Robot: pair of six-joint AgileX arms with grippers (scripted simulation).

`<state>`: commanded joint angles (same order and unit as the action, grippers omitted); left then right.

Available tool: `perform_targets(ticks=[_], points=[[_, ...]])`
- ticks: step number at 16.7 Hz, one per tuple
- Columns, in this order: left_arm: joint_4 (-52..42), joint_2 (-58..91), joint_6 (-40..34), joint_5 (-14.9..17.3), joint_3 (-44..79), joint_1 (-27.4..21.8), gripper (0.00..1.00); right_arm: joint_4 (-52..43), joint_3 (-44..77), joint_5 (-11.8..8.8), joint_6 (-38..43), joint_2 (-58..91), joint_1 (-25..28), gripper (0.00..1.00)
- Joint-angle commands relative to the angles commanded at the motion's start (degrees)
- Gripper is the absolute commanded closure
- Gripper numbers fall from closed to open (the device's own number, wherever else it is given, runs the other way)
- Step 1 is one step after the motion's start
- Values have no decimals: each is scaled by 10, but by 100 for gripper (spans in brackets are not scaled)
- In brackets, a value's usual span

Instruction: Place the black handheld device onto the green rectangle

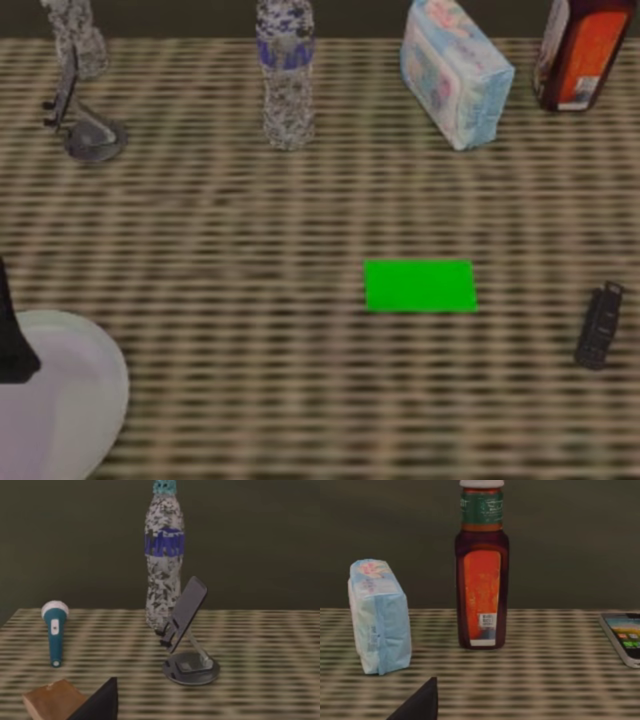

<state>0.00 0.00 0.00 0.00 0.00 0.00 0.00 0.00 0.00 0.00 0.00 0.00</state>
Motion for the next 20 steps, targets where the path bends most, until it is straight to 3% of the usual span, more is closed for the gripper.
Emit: perform_targets(ticks=[4,8,20], points=[[0,0,0,0,0,0,0,-15,18,0,9,18,3,0],[0,0,0,0,0,0,0,-97,117,-1,59,127,16,0],[0,0,0,0,0,0,0,-504,577,3,282,774,83,0]])
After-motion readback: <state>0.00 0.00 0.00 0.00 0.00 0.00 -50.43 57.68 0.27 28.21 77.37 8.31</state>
